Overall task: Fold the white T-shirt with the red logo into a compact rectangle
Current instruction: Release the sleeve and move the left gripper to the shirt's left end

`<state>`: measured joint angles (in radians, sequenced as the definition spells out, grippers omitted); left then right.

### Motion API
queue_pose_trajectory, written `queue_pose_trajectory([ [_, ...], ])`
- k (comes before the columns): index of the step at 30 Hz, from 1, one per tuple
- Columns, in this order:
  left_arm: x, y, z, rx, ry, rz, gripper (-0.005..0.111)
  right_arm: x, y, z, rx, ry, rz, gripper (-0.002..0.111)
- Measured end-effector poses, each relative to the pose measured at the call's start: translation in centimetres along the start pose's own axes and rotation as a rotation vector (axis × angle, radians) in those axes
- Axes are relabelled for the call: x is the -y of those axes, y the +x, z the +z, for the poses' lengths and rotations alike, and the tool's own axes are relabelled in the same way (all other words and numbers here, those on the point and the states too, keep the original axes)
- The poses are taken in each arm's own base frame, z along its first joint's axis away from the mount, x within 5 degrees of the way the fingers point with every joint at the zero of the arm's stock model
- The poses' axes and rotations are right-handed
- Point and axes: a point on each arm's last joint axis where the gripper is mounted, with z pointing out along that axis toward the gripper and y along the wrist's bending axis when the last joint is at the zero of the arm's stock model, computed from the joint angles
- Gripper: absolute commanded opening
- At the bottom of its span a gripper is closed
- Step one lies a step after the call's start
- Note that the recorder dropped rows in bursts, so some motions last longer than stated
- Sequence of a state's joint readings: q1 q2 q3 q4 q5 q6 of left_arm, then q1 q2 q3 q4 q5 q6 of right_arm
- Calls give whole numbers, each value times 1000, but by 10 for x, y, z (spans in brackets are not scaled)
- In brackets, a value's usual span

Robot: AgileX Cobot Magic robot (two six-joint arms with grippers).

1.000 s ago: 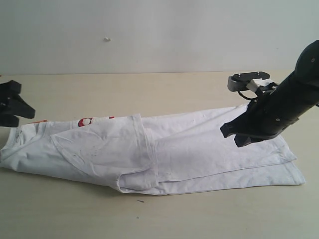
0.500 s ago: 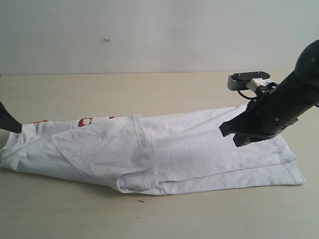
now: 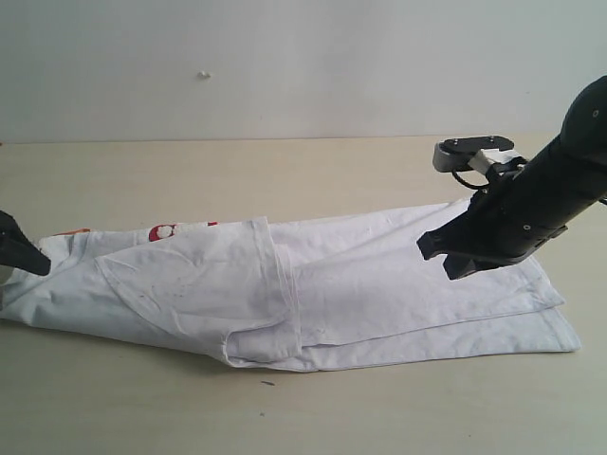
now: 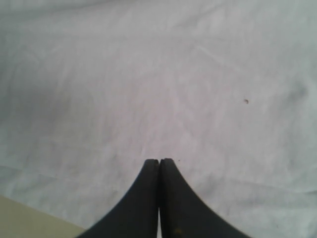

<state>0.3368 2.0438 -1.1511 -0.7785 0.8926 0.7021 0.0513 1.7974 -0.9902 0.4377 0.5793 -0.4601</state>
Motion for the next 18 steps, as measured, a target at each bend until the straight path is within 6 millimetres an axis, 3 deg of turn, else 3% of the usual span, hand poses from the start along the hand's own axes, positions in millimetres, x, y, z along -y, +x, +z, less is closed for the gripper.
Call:
queue_pose_trajectory([
  [8,6,2,7,-36,126,25,86,0,0,0,1,-2,3,0],
  [13,25,5,20,-83,158,90,84,0,0,0,1,-2,3,0],
  [15,35,6,26,-102,162,121,74,0,0,0,1,-2,3,0],
  [18,46,8,34,-120,160,153,38,0,0,0,1,-2,3,0],
])
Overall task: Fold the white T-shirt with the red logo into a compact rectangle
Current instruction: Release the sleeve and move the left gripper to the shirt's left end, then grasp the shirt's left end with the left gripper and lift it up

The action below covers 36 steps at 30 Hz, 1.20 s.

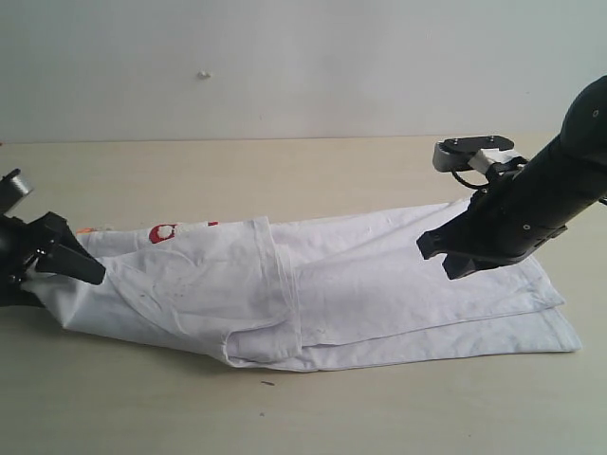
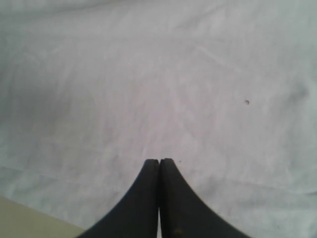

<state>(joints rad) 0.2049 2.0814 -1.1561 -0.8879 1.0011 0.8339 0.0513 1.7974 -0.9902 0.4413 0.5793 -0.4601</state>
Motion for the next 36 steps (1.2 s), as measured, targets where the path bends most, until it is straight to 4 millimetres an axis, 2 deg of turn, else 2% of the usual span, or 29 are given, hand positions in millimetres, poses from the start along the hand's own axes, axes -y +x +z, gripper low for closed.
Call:
queue_pose_trajectory([
  [2,2,0,6,-3,-9,4,8,0,0,0,0,0,0,0],
  [3,2,-1,6,1,-12,4,1,0,0,0,0,0,0,0],
  [12,-3,4,1,-37,-20,5,0,0,0,0,0,0,0,0],
  [15,-14,6,-13,-14,-36,-40,0,0,0,0,0,0,0,0],
  [19,-31,9,-46,70,-60,-109,0,0,0,0,-2,-1,0,0],
  [23,-36,10,-71,162,-54,-157,0,0,0,0,-1,-2,2,0],
  [28,-22,6,-88,246,4,-156,0,-1,0,0,1,-6,9,0],
  [36,26,-7,-108,321,216,-60,0,-1,0,0,2,-8,13,0],
])
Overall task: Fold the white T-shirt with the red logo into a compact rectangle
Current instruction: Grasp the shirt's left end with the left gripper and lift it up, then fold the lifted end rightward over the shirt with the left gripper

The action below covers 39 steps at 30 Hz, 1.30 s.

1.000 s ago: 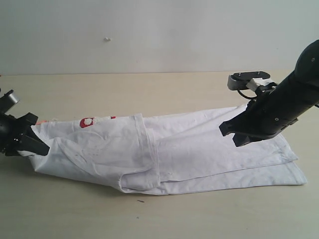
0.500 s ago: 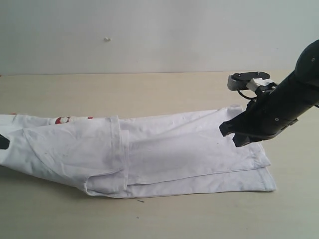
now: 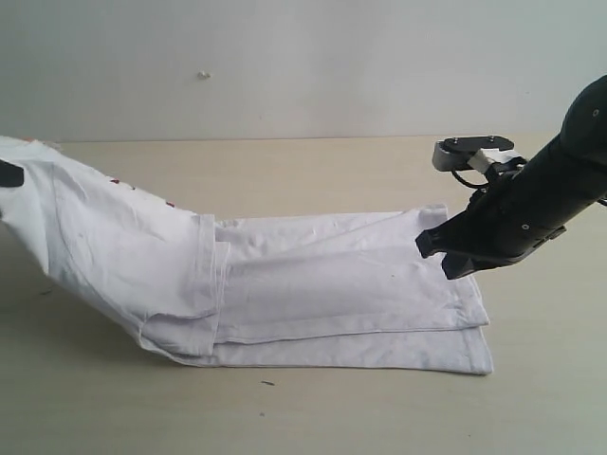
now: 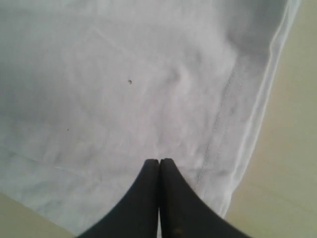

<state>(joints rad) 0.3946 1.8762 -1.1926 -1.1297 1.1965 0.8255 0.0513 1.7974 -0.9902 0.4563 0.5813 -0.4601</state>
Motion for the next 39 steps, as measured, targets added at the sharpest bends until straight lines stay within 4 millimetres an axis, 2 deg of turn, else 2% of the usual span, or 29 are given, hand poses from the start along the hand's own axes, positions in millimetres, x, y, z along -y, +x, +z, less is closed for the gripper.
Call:
queue_pose_trajectory([
  [6,41,5,27,-48,71,78,0,1,-1,0,6,10,17,0],
  [13,86,21,76,-140,176,138,0,19,0,-9,16,225,84,0],
  [20,134,39,121,-149,230,193,0,25,1,-11,8,296,121,0],
  [28,195,57,159,-130,267,295,0,34,7,-16,-34,414,178,0],
  [31,206,64,169,-141,277,314,0,35,7,-16,-36,421,184,0],
  [32,209,69,180,-161,278,321,0,35,7,-16,-37,422,184,0],
  [35,202,88,215,-229,252,302,0,35,7,-16,-36,421,188,0],
  [37,196,96,229,-254,233,290,1,35,7,-16,-36,419,191,0],
  [39,191,106,245,-282,218,280,7,34,7,-16,-36,415,197,0],
])
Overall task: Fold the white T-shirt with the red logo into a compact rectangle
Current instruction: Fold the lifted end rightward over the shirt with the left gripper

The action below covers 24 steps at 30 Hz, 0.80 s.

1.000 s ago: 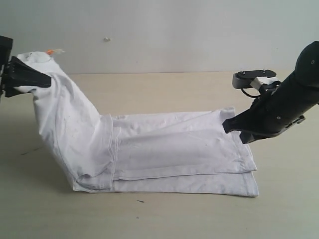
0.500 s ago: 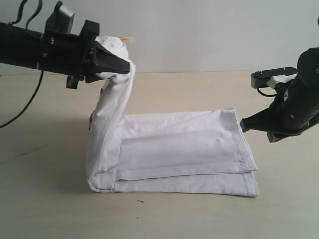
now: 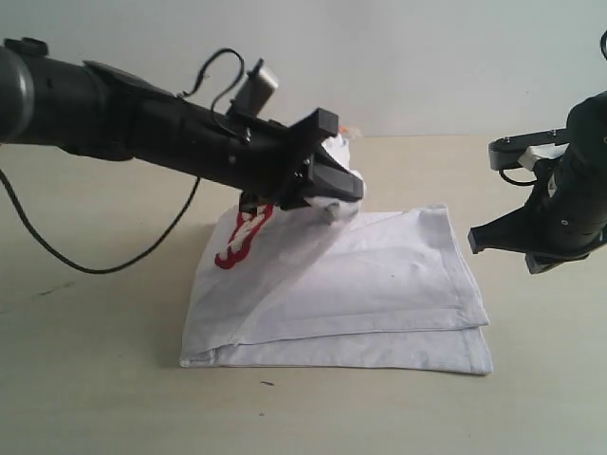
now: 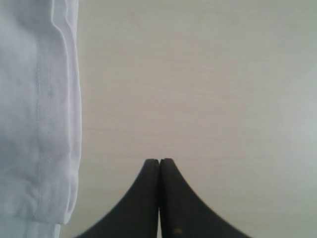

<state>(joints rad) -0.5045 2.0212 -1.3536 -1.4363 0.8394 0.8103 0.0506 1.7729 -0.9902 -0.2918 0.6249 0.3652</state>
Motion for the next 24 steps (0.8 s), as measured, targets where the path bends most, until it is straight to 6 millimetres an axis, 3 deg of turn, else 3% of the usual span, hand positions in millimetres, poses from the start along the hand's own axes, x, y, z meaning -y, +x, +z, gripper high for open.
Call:
queue_pose_trajectory([
  [3,-6,8,21,-35,6,-2,28,0,0,0,0,-1,1,0],
  [6,-7,13,39,-62,23,1,70,0,0,0,-1,-2,3,0],
  [8,-4,13,47,-68,49,-2,87,0,0,0,-1,-2,3,0],
  [16,14,-5,46,-47,131,21,51,0,0,0,-1,-2,4,0],
  [24,-18,-7,23,-175,-38,140,43,-13,1,-1,-16,-138,1,0],
])
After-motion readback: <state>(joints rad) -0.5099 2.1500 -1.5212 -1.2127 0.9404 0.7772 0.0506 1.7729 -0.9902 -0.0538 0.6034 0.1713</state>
